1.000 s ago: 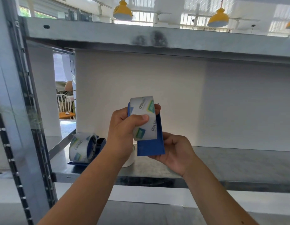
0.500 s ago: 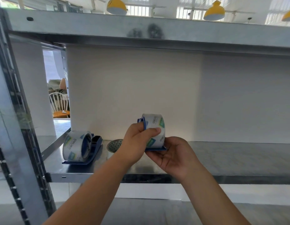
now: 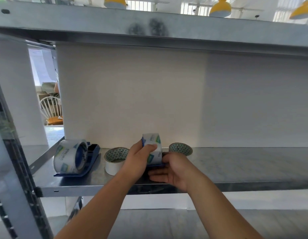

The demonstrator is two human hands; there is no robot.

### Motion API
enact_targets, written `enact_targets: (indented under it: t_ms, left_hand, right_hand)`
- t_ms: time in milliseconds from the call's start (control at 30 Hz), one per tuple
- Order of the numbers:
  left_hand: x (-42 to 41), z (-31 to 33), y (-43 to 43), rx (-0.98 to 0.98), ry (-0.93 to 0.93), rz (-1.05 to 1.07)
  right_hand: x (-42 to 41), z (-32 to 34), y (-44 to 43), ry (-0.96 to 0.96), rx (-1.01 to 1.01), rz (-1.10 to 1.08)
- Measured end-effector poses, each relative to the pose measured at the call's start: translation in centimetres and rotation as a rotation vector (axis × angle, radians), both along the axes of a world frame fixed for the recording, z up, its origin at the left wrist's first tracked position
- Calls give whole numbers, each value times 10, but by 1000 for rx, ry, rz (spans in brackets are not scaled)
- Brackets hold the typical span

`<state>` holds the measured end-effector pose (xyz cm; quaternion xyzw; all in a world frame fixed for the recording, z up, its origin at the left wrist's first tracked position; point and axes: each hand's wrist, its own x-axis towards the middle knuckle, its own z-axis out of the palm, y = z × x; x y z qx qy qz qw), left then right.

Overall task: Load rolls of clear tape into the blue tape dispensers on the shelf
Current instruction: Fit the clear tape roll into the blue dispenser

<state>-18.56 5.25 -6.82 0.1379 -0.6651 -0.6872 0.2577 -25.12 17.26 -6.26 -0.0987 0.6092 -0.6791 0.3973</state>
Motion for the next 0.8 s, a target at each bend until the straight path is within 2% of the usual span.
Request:
enact_targets:
  t_ms: [100,167,200,300,533,800]
  left_hand:
    - [4,-5,-2,-11,-4,-46]
    - [7,-5,-1,-18,-22,-77]
    - [8,-5,-1,-11,-31,-86]
    - [9,-7,-6,-28,-37,-100]
    - [14,-9,-7,-83,-26,-105]
    - [20,-12,1,-188,-40,87]
  right_hand:
    - [1,5,6,428,430,-7]
    - [-1,3,10,754,563,-38]
    - [0,2,11,832,562,-63]
    - [4,-2,13,848,504,-106]
    - [8,-7,16,893,515,-91]
    - [8,-14,21,903,437,-138]
